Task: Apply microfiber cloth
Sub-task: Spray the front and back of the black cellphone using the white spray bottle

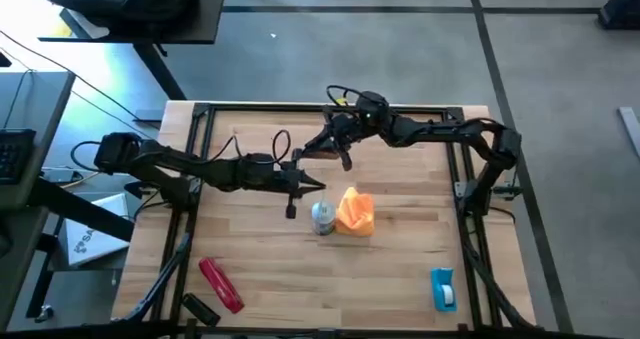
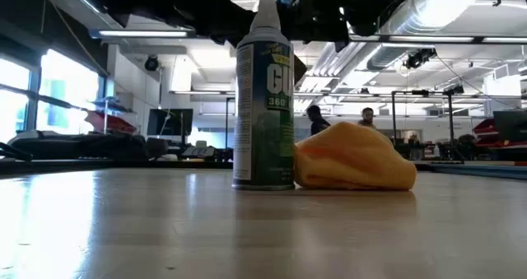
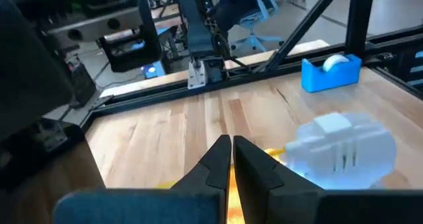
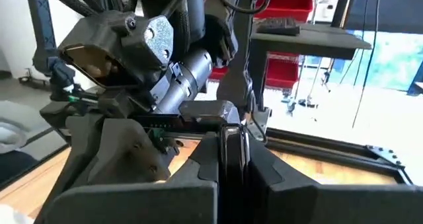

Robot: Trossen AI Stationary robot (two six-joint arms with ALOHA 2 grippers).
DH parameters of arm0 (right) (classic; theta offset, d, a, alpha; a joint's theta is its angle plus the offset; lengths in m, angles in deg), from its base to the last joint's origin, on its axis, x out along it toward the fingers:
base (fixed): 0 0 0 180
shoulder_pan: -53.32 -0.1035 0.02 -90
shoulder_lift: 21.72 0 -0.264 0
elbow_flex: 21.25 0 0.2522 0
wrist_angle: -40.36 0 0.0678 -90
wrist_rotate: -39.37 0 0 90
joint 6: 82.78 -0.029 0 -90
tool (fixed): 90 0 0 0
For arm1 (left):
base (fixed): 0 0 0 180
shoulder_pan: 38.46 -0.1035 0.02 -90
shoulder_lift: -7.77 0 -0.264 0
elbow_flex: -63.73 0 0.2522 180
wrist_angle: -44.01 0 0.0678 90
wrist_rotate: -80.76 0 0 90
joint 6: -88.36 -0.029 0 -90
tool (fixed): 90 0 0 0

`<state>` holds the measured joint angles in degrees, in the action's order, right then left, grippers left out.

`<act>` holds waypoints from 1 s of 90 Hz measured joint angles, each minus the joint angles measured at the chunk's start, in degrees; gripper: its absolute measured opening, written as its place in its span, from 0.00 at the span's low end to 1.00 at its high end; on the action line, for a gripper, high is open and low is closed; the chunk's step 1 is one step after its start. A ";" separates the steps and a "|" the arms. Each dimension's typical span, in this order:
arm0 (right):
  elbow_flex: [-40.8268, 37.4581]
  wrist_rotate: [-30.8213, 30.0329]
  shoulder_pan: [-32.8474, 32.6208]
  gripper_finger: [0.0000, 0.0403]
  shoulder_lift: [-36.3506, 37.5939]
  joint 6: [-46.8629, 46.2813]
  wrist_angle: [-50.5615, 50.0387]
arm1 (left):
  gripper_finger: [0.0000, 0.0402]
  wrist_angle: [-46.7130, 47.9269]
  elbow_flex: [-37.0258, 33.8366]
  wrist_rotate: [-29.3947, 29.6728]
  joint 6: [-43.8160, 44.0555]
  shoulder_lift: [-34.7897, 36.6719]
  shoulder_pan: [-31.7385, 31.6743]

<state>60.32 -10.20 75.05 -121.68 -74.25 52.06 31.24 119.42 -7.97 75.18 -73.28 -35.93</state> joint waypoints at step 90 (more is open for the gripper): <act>0.09 -12.14 -3.36 0.00 5.78 25.04 -13.48 | 0.00 7.98 -9.35 1.83 12.05 27.87 -10.52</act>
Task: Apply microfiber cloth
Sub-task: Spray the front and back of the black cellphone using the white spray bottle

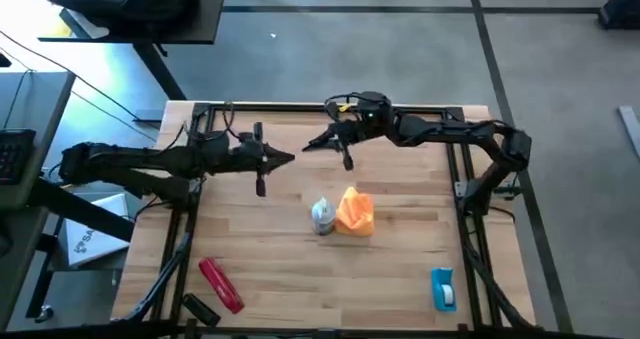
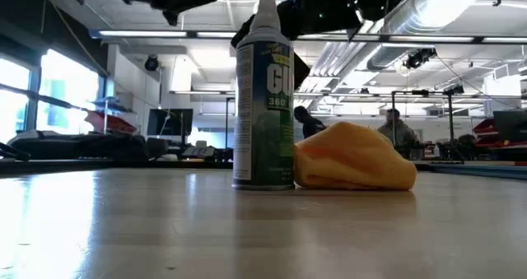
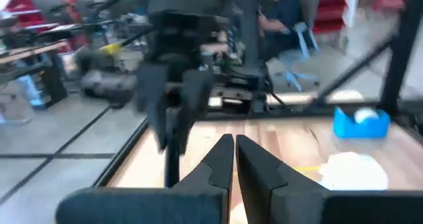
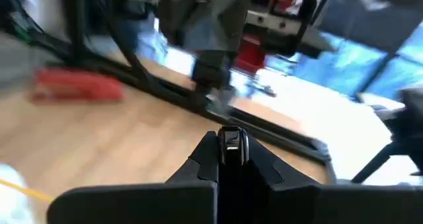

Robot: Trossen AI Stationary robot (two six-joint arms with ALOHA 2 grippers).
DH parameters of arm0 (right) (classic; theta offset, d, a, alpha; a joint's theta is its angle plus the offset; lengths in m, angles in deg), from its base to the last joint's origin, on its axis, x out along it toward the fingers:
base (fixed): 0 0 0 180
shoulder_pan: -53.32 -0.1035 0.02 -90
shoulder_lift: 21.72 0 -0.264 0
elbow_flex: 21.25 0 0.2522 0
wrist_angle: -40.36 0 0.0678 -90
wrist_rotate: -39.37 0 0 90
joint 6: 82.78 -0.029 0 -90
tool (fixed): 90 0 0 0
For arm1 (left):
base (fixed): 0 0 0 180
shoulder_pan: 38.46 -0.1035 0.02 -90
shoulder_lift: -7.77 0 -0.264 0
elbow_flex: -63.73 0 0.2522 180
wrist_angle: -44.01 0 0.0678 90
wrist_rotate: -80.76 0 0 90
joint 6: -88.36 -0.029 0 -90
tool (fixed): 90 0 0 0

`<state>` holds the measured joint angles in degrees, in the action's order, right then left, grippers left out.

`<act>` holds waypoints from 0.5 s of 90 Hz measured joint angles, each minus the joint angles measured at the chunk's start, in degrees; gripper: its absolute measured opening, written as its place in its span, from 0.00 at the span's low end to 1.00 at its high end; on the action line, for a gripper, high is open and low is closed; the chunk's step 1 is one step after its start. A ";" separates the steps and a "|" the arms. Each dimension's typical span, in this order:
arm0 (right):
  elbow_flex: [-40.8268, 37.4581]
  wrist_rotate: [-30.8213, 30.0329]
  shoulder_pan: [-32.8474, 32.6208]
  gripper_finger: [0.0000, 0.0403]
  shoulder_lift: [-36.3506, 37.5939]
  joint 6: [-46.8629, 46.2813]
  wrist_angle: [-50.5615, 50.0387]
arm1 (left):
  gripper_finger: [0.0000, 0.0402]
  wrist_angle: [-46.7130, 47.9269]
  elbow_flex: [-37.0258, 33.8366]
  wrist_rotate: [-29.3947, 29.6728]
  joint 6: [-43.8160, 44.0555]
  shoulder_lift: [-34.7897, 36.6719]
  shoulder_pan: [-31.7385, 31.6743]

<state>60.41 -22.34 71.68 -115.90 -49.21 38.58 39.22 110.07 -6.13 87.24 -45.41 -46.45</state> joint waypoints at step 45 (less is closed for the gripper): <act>0.00 -14.86 -14.91 0.00 0.39 49.12 -7.12 | 0.25 -15.69 -6.79 -33.32 33.66 -8.55 -23.05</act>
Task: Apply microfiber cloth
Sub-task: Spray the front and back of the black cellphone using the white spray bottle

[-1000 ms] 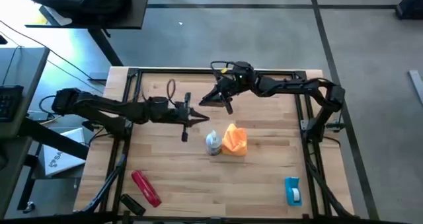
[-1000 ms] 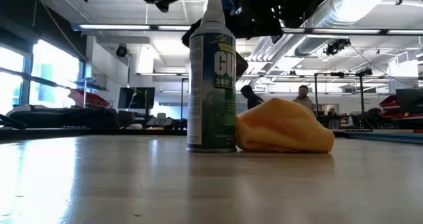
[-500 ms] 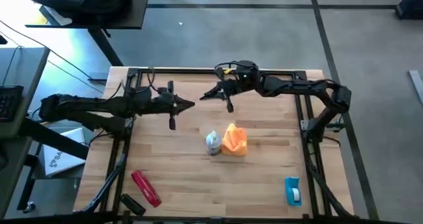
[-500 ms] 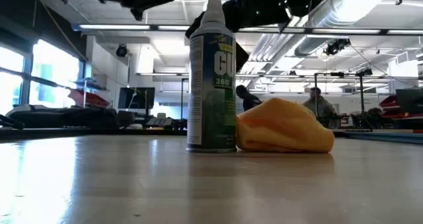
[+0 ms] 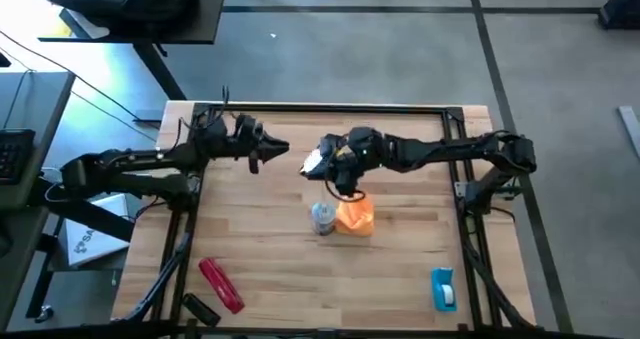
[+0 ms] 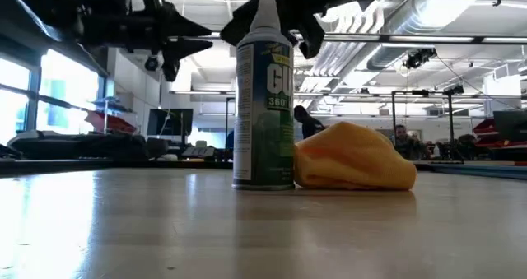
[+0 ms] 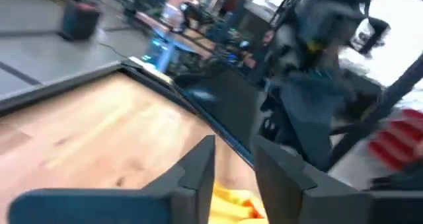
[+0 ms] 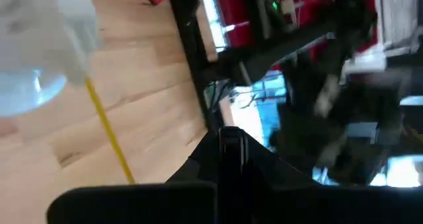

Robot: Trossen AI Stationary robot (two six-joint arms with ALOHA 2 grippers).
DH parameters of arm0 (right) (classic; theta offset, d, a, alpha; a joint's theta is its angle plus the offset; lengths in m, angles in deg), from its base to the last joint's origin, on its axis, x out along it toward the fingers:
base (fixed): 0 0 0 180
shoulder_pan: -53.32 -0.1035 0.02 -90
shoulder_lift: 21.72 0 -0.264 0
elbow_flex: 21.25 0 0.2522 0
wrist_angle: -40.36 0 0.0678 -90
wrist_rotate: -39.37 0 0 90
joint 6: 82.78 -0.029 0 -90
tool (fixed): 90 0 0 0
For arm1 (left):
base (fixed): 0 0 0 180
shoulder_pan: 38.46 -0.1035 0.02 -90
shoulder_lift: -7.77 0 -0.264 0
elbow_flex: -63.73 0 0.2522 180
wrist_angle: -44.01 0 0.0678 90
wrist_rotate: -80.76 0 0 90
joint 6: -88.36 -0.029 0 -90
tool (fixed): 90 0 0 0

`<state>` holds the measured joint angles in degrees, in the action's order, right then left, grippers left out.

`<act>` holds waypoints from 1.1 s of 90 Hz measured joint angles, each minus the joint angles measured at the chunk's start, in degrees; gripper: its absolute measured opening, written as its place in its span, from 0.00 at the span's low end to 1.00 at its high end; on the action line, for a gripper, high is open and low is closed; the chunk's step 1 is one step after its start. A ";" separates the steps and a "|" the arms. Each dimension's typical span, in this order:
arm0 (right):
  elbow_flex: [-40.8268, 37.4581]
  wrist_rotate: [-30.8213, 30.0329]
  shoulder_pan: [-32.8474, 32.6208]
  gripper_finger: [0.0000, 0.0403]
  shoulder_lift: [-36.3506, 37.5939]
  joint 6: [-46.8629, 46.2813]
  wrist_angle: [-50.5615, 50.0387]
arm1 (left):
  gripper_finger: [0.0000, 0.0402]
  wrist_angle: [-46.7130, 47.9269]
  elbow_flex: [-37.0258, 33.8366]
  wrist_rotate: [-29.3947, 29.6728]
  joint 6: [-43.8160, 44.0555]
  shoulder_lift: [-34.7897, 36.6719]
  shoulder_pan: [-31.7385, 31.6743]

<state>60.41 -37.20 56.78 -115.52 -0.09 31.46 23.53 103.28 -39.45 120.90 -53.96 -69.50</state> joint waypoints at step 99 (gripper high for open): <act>0.00 -11.21 -8.73 0.00 -4.46 32.89 8.53 | 0.37 0.34 25.59 -33.35 17.04 -22.86 -2.54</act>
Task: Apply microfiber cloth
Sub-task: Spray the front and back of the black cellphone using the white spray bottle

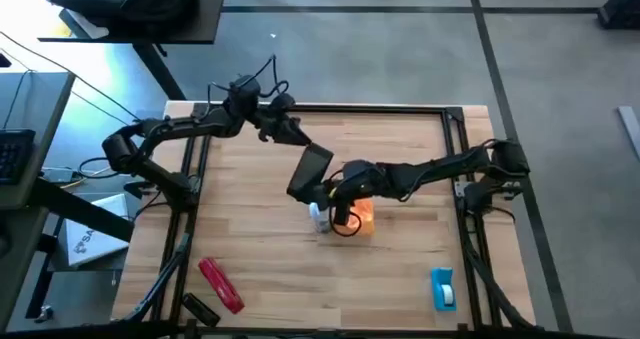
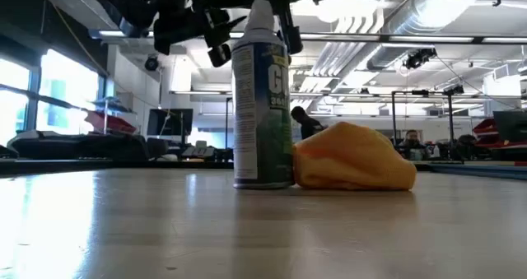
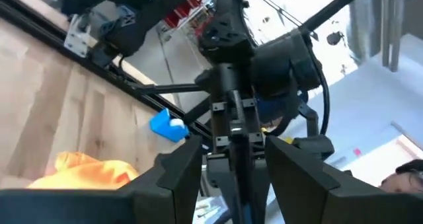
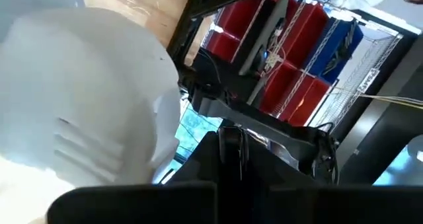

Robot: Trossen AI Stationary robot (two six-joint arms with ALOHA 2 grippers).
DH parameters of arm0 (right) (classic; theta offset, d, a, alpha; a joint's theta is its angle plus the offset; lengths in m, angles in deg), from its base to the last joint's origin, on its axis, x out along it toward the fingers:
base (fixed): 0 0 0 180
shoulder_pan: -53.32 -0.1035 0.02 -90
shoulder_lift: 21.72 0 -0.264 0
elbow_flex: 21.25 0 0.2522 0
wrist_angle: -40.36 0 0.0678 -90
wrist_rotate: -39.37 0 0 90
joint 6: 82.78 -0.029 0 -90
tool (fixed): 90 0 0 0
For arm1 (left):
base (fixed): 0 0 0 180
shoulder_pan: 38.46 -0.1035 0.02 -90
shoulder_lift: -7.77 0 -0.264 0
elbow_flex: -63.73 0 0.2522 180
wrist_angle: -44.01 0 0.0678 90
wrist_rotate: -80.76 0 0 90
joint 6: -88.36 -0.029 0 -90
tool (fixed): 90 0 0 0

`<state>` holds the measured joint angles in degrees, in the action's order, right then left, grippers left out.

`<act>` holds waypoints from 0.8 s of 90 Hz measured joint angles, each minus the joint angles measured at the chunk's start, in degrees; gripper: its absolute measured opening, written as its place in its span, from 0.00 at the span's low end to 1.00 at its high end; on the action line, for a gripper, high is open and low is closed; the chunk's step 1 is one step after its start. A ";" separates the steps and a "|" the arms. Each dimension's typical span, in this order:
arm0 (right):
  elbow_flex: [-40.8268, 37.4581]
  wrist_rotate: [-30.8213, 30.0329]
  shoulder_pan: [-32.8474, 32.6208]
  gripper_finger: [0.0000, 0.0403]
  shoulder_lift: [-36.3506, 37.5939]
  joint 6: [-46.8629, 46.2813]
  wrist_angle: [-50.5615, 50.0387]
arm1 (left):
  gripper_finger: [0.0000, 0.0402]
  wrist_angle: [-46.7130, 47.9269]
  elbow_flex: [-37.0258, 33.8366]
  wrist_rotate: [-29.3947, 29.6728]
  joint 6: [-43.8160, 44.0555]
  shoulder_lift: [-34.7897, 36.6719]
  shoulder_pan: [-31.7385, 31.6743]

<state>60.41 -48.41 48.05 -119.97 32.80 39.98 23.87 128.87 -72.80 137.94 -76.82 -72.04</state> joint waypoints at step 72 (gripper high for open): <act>-0.04 0.27 -0.01 0.00 0.00 -4.52 1.12 | 0.28 -1.24 0.00 7.32 4.22 0.01 4.78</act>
<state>60.37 -48.14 48.04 -119.97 28.28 41.10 22.64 128.87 -65.48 142.16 -76.81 -67.26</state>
